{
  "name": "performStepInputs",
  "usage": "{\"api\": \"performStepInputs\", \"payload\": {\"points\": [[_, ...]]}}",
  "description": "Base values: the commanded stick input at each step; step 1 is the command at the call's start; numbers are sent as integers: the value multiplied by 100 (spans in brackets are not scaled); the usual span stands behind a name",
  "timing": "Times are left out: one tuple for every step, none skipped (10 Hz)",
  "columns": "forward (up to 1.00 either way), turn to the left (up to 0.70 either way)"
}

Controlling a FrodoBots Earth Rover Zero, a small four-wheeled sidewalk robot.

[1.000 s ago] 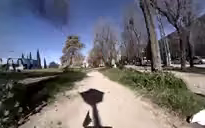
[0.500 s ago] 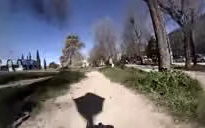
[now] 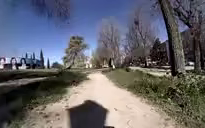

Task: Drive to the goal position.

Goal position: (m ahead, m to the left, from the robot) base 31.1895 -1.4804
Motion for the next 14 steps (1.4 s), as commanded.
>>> {"api": "performStepInputs", "payload": {"points": [[100, 0], [100, 0], [100, 0], [100, 0], [100, 0], [100, 0], [100, 0], [100, 0], [100, 0], [100, 0], [100, 0], [100, 0], [100, 11], [100, 20]]}}
